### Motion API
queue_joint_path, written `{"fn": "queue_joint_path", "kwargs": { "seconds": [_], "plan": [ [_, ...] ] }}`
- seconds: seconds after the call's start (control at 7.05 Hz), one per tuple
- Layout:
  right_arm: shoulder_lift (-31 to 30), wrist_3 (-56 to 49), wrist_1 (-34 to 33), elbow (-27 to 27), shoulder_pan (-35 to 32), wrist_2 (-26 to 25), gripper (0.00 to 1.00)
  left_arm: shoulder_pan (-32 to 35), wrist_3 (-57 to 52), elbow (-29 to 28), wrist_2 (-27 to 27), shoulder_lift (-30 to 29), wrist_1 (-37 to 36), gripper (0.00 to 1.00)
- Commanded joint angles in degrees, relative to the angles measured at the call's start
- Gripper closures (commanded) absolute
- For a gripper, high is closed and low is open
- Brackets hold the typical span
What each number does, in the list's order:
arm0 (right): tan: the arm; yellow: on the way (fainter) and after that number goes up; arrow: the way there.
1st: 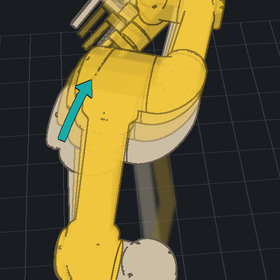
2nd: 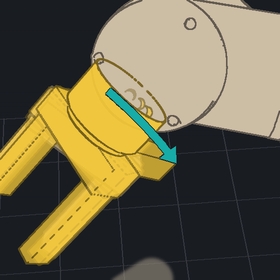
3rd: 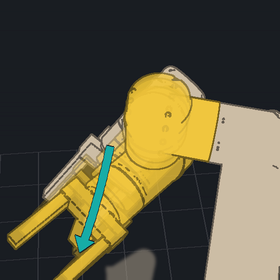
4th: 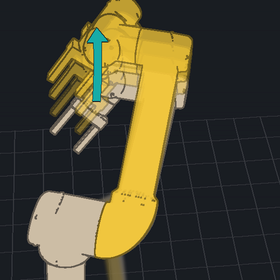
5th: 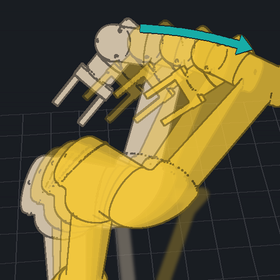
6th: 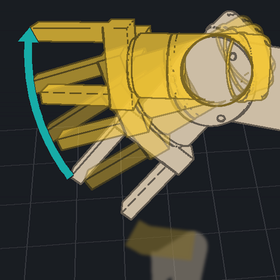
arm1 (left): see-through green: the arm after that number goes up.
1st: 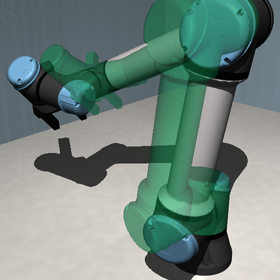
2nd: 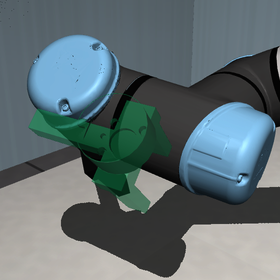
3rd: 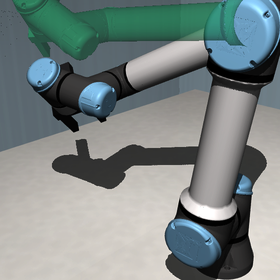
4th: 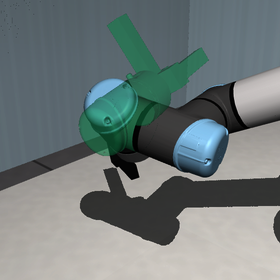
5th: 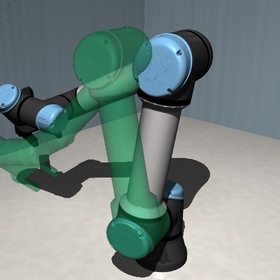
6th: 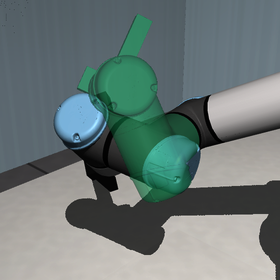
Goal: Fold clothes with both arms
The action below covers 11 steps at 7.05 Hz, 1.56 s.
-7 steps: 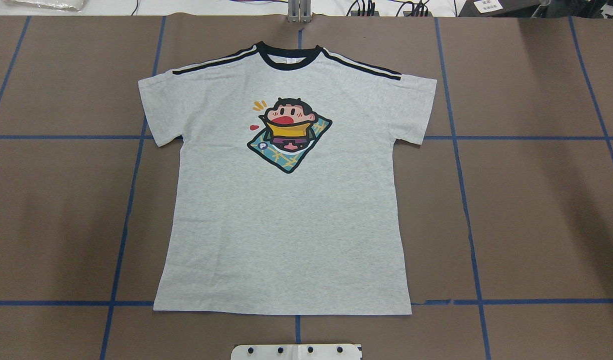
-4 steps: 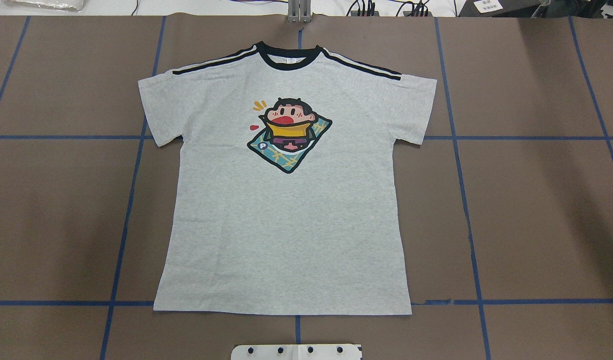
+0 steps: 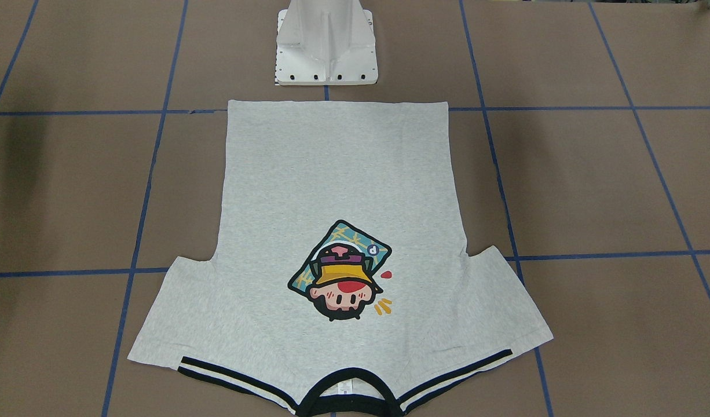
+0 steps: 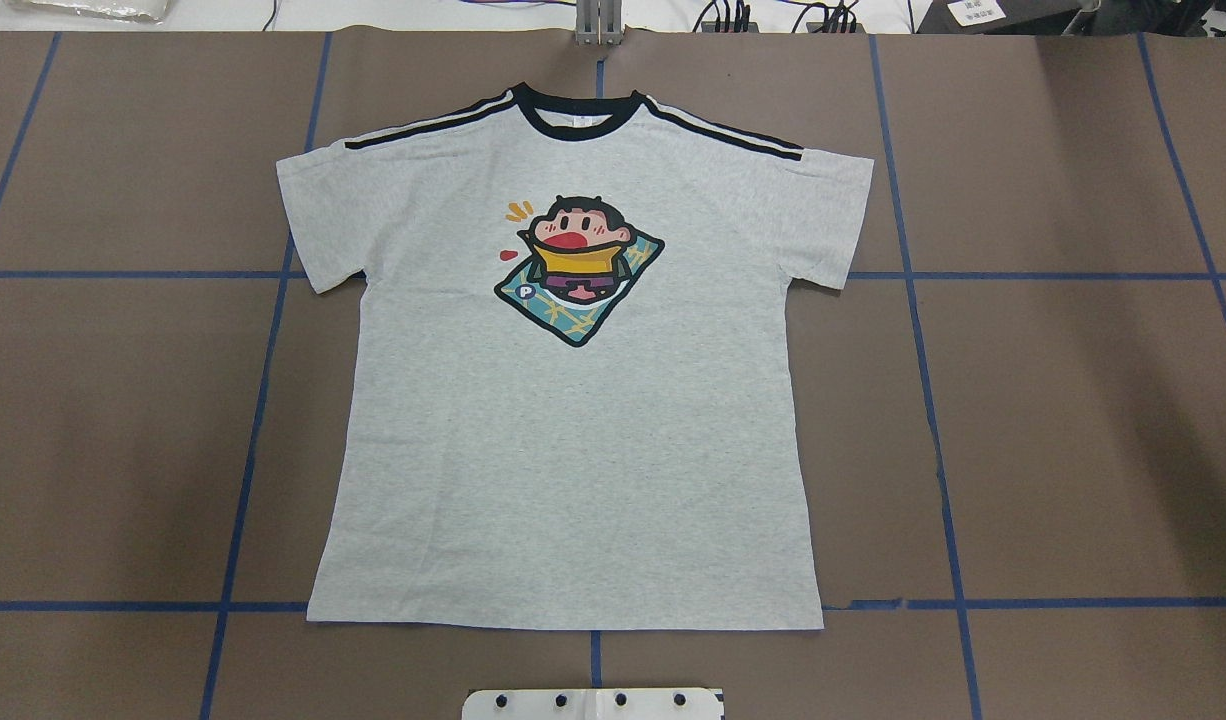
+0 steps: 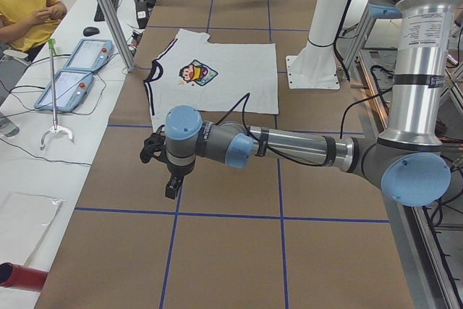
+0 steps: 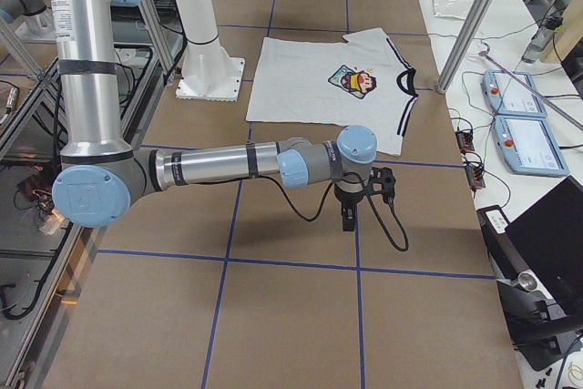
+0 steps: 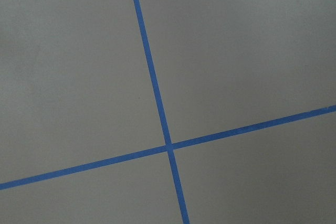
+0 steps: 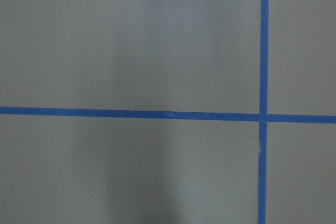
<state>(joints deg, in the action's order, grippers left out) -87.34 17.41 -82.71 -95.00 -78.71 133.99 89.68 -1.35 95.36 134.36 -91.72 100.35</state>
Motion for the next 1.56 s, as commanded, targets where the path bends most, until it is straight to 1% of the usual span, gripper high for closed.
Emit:
{"fn": "queue_joint_path", "kwargs": {
  "seconds": [0.0, 0.14, 0.28, 0.43, 0.57, 0.71, 0.85, 0.99, 1.13, 1.28, 1.42],
  "plan": [
    [2.94, 4.63, 0.18, 0.52, 4.86, -1.53, 0.00, -0.03, -0.06, 0.97, 0.03, 0.22, 0.19, 0.00],
    [6.45, 13.88, 3.49, 1.91, 9.06, -4.15, 0.01, -0.12, -0.06, 1.06, 0.11, 0.14, 0.45, 0.01],
    [10.66, 23.54, 9.96, 6.10, 13.89, -8.70, 0.01, -0.38, -0.15, 1.06, 0.11, -0.21, 0.54, 0.01],
    [15.66, 27.99, 14.72, 11.97, 16.02, -11.88, 0.01, -0.38, -0.15, 1.15, 0.11, -0.21, 0.46, 0.01],
    [20.93, 28.29, 17.21, 18.21, 16.31, -11.91, 0.01, -0.38, -0.06, 1.67, 0.20, 0.05, 0.37, 0.00],
    [26.12, 28.38, 18.27, 22.97, 17.44, -12.43, 0.04, -0.47, 0.03, 1.50, 0.20, -0.04, 0.37, 0.00],
    [29.13, 28.47, 18.98, 25.80, 17.97, -14.61, 0.07, -0.47, 0.03, 1.67, 0.20, -0.21, 0.37, 0.00],
    [30.03, 29.69, 23.69, 27.66, 18.50, -14.63, 0.11, -0.38, 0.03, 1.67, 0.20, -0.30, 0.37, 0.00],
    [30.21, 35.88, 32.09, 31.07, 19.99, -14.55, 0.11, -0.47, 0.03, 1.59, 0.20, -0.48, 0.37, 0.00],
    [30.47, 44.55, 41.74, 34.76, 21.31, -14.72, 0.12, -0.47, 0.03, 1.59, 0.20, -0.48, 0.37, 0.00],
    [31.08, 45.69, 42.71, 36.28, 21.58, -14.98, 0.12, -0.47, 0.12, 1.59, 0.12, -0.48, 0.37, 0.00]
  ]
}}
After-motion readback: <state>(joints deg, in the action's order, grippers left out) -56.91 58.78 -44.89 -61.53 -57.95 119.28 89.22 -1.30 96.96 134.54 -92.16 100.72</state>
